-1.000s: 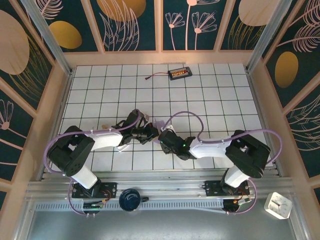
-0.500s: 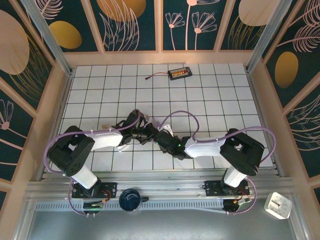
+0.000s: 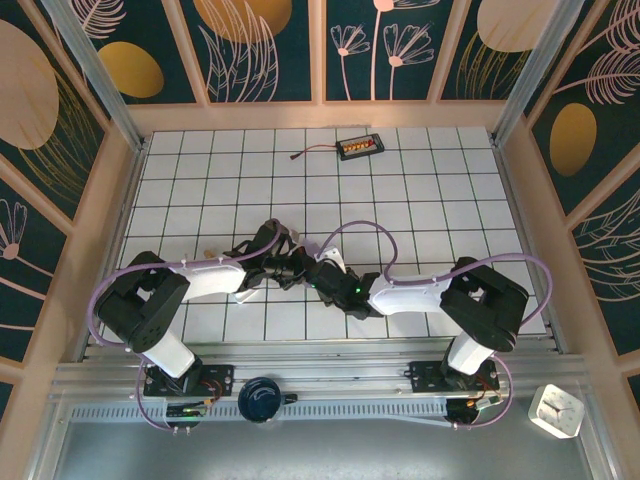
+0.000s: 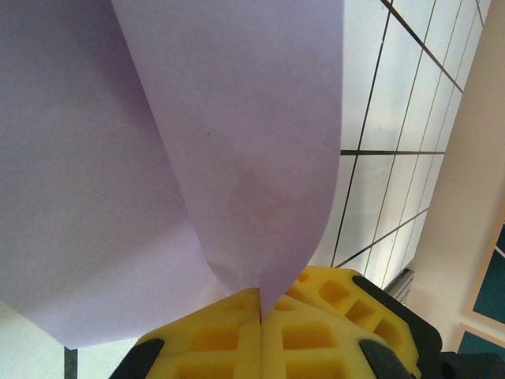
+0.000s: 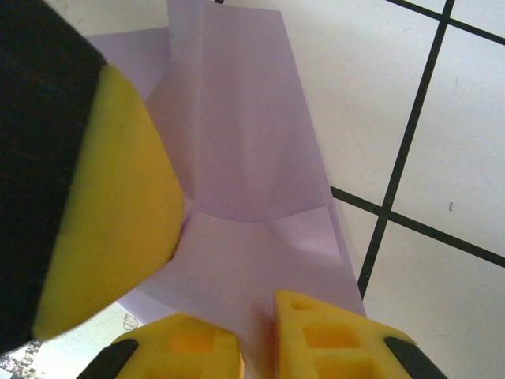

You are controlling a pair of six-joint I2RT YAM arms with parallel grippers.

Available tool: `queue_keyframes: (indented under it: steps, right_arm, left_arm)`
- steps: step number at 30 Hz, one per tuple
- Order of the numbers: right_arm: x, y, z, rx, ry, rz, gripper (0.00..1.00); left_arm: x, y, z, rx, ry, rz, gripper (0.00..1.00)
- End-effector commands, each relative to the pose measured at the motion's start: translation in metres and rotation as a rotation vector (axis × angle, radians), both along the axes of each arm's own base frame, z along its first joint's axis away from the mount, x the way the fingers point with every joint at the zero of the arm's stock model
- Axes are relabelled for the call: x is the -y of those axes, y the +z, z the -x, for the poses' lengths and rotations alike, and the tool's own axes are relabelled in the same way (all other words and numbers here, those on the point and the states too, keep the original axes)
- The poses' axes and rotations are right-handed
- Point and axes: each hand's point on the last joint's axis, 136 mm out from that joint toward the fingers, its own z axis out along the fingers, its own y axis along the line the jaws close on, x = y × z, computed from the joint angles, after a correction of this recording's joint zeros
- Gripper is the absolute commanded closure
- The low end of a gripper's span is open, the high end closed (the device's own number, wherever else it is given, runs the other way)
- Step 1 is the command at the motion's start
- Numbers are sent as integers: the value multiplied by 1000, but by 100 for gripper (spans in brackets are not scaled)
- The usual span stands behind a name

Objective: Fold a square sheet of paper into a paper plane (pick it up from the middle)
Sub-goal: Fourth fold the wing at the center of the table.

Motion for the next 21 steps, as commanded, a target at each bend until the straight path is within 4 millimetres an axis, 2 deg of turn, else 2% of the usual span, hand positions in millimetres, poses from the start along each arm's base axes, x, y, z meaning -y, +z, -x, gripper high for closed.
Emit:
queue_keyframes:
  steps: [1, 8, 12, 16, 21]
  right_arm:
    - [4, 3, -6, 28, -32, 26, 88]
    - [8, 1, -2, 4, -43, -10, 100]
    - [7, 0, 3, -51, -38, -95, 100]
    - [4, 0, 7, -95, -34, -170, 100]
    - [1, 1, 7, -119, -32, -217, 100]
  left_arm:
    - [-1, -5, 7, -51, -21, -32, 100]
    - [-2, 0, 3, -21, -33, -58, 100]
    - [-1, 7, -2, 11, -39, -72, 100]
    - [0, 11, -4, 26, -45, -66, 93]
    - [1, 6, -1, 9, -63, -66, 87]
